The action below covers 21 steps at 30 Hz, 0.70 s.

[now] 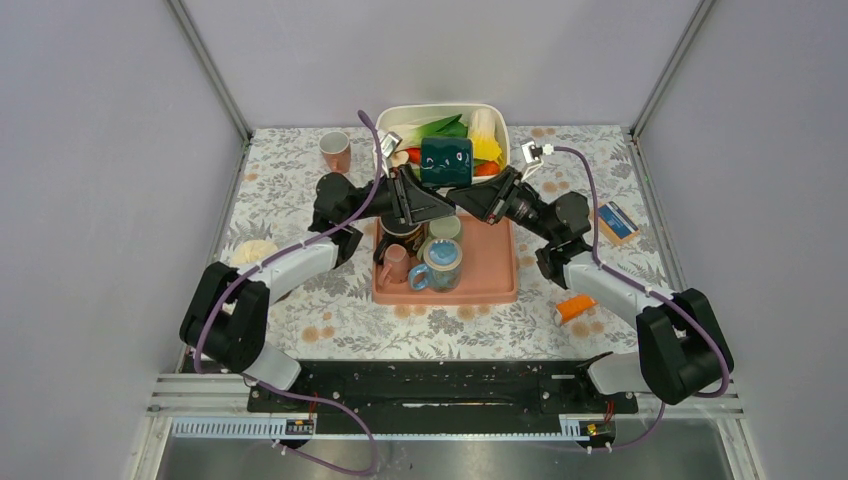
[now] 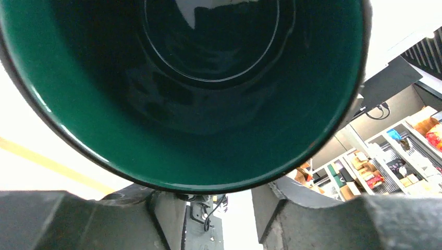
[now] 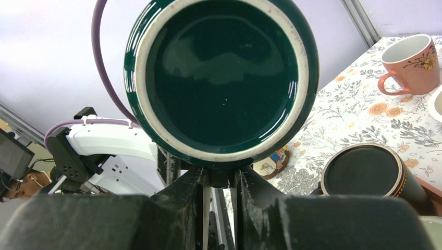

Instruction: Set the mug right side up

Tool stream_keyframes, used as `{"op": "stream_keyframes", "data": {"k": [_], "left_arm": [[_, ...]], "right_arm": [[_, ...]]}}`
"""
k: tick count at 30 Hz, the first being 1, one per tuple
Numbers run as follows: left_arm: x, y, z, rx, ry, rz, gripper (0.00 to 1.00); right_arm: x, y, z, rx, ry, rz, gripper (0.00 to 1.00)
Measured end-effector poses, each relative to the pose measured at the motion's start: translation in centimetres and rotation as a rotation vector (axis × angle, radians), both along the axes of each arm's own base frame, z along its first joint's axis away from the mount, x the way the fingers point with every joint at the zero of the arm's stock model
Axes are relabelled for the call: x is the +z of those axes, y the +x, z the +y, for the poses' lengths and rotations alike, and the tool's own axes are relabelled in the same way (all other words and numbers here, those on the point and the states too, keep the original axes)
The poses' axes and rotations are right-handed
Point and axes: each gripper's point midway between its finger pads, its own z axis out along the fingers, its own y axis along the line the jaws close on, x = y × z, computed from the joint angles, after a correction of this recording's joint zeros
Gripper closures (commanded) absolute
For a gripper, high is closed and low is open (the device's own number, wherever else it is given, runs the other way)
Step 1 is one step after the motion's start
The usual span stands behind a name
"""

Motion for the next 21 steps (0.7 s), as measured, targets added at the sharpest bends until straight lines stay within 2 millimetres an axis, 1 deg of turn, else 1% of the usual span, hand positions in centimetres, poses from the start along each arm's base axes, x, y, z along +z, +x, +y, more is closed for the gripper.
{"op": "stream_keyframes", "data": {"k": [4,6,9,11,17,18,21], "left_arm": [[-0.5,0.3,-0.1,0.002,0.011,0.025,0.69],[-0.7,0.4,-0.1,0.005,0.016,0.027,0.79],[-0.8,0.6,0.0,0.013,0.018,0.027,0.9],[-0.8,0.6,0.0,0.014,0.018,0.021,0.99],[-1.1,0.8,0.1,0.021,0.027,0.023,1.0],[-1.2,0.9,0.1,0.023,0.03,0.023,1.0],[-1.4,1.0,0.1,0.028,0.038,0.017,1.0]], "right_arm": [[-0.1,-0.2,0.0,-0.002,-0.004,-0.022,1.0],[-0.2,-0.4,0.0,-0.003,-0.004,-0.028,1.0],[0.0,-0.5,0.0,-0.006,0.001,-0.033,1.0],[0.0,-0.5,0.0,-0.008,0.002,-0.036,1.0],[-0.3,-0.5,-0.1,-0.014,0.0,-0.032,0.99],[-0.3,-0.5,-0.1,-0.015,0.0,-0.032,0.94],[-0.5,-0.4,-0.1,-0.018,-0.005,-0.023,0.73]]}}
